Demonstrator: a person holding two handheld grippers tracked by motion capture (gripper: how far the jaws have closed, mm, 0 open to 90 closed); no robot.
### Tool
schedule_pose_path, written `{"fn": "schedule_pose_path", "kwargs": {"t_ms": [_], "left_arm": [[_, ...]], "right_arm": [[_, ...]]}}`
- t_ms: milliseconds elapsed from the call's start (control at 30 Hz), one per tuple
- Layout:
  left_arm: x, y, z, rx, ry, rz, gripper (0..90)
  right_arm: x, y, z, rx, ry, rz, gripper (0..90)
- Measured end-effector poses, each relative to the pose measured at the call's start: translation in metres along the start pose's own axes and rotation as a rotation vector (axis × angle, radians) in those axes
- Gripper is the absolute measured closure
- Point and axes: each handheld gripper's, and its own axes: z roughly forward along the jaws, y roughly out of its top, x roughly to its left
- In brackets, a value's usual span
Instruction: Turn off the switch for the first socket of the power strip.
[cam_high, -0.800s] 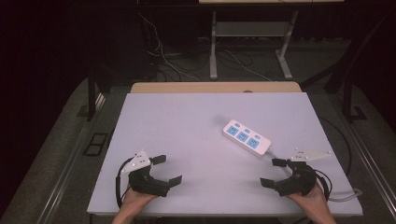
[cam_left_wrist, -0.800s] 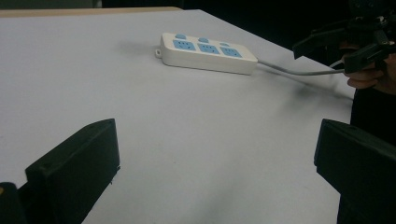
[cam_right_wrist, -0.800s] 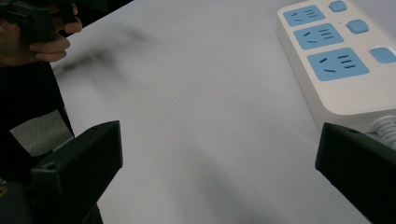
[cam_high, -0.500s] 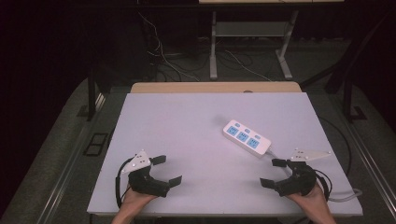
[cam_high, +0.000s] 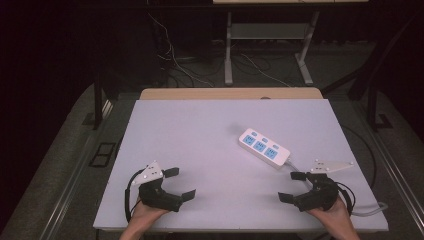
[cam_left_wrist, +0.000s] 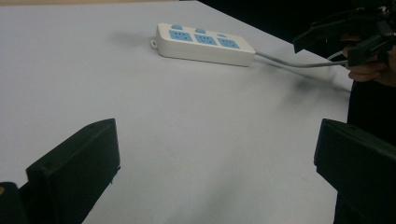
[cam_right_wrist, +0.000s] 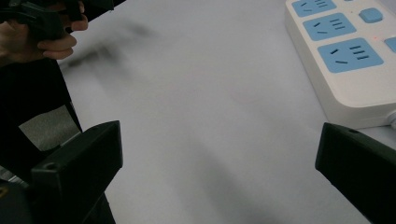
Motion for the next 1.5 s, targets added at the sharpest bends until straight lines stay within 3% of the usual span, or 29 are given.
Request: {"fn": "schedule_pose_path", "kwargs": {"t_ms": [433, 767, 1500], "left_arm": [[0.000, -0.001, 0.002, 0.015, -0.011, -0.003, 0.0], [0.001, -0.002, 0.003, 0.019, -0.014, -0.007, 0.0], [0.001, -0.003, 0.004, 0.029, -0.021, -0.010, 0.0]], "right_arm": [[0.006, 0.006, 0.003, 0.047, -0.012, -0.017, 0.5], [0.002, 0.015, 0.004, 0.104, 0.013, -0.019, 0.4], [-0.004, 0.044, 0.003, 0.128, 0.000, -0.051, 0.4]]}}
